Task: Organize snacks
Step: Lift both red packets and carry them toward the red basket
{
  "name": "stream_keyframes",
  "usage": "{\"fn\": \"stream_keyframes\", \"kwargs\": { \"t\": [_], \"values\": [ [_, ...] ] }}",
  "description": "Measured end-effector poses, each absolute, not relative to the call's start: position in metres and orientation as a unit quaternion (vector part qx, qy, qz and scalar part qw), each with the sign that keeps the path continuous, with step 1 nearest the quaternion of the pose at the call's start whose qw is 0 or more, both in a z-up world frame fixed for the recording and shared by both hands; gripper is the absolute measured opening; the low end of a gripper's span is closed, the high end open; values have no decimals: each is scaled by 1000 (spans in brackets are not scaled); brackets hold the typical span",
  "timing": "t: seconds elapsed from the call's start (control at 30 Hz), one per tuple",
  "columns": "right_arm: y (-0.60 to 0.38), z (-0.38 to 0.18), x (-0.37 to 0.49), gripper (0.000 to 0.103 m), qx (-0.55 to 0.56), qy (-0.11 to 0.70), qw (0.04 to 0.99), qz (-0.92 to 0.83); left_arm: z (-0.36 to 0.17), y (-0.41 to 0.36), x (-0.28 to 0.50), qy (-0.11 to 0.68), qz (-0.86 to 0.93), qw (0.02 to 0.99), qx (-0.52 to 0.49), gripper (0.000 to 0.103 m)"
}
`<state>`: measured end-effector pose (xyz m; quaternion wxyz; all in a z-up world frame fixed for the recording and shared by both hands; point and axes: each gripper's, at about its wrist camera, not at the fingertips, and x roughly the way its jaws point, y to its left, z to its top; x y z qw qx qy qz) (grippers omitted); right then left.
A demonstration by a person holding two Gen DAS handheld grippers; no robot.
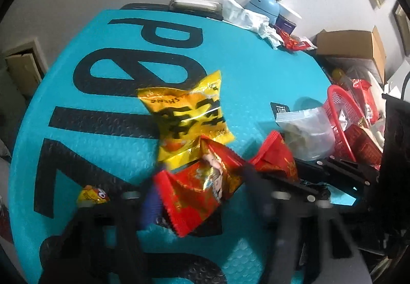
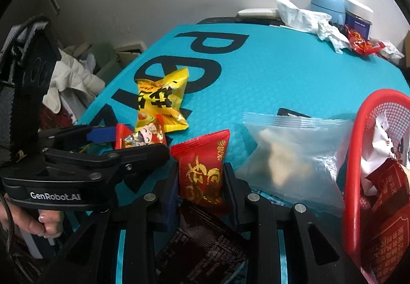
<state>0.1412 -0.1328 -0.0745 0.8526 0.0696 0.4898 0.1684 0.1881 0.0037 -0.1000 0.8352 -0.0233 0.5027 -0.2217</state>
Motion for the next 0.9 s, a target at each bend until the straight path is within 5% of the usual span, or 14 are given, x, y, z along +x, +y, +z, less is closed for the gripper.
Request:
{"fn": "stream_keyframes", "kwargs": {
  "t": [0.17,0.9],
  "values": [
    [-134,-72,140,31,72,491,852,167,-100,2,179,504,-243,829,-21,28],
    [-87,-40,75,31,71,476,837,263,-83,63,82,493,-187,846,-75,28]
  ]
}}
